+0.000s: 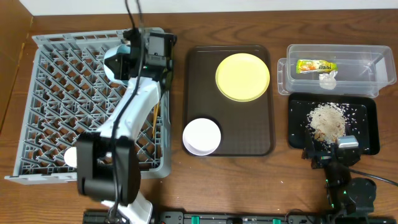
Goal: Sort waste into correct bins and load items into the dishwasher
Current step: 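Place the light-blue bowl upright in the back of the rack, then grasp the white bowl on the brown tray with the left gripper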
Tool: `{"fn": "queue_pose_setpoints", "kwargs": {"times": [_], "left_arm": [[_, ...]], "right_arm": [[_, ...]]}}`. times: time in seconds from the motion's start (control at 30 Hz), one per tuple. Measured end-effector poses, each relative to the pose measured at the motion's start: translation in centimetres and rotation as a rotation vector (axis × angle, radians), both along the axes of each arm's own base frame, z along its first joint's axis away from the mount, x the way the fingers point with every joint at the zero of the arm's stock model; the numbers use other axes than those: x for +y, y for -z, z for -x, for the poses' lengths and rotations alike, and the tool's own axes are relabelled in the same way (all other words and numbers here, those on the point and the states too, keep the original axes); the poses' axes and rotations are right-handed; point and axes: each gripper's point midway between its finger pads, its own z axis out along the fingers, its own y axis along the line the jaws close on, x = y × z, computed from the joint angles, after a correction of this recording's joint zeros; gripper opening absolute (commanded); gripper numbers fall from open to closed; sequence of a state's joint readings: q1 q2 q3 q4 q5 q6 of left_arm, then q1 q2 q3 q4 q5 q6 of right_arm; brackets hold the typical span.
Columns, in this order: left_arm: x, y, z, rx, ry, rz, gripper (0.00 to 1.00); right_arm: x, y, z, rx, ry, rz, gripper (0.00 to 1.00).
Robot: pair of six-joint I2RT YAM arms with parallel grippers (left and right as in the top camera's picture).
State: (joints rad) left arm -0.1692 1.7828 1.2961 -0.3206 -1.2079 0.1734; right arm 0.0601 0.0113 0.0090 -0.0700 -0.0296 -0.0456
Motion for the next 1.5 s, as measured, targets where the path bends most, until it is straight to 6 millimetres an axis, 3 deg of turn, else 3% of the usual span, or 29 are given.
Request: {"fn": "queue_pose_setpoints", "kwargs": {"times": [0.2, 0.47, 0.6, 0.77, 0.87, 1.0, 1.23, 1.4, 1.5], "left_arm": [[-0.1, 2.3, -0.6, 0.114, -0.009, -0.072, 0.07], [-3.3, 3.0, -1.1, 0.153, 0.063, -0.101, 0.08], [-3.4, 3.3, -0.7, 0.190, 0.057, -0.130, 0.08], [-3.7, 3.6, -0.4, 0.219, 0.067, -0.137, 0.35], [-4.9, 3.6, -0.5, 0.222, 0.093, -0.145, 0.47], [-8.0, 3.7, -0.7, 0.221, 0.168, -0.152, 0.48], [-15.8, 5.4, -0.8, 0.232, 0.398, -0.070, 0.49], [-21.2, 7.5, 0.8, 0.271, 0.594, 0.195, 0.49], [-22.8, 6.4, 1.5, 0.217, 0.653, 0.380, 0.49]], "right_arm": [[0.0, 0.0, 0.0, 0.000, 0.000, 0.000, 0.99], [0.0, 0.0, 0.0, 0.000, 0.000, 0.000, 0.99], [0.0, 0.0, 0.0, 0.000, 0.000, 0.000, 0.99], [0.0, 0.0, 0.0, 0.000, 0.000, 0.000, 0.99], [0.0, 0.0, 0.0, 0.000, 0.000, 0.000, 0.99], [0.0, 0.0, 0.0, 0.000, 0.000, 0.000, 0.99], [0.0, 0.0, 0.0, 0.000, 0.000, 0.000, 0.99], [0.0, 0.0, 0.0, 0.000, 0.000, 0.000, 0.99], [0.0, 0.0, 0.0, 0.000, 0.000, 0.000, 0.99]]}}
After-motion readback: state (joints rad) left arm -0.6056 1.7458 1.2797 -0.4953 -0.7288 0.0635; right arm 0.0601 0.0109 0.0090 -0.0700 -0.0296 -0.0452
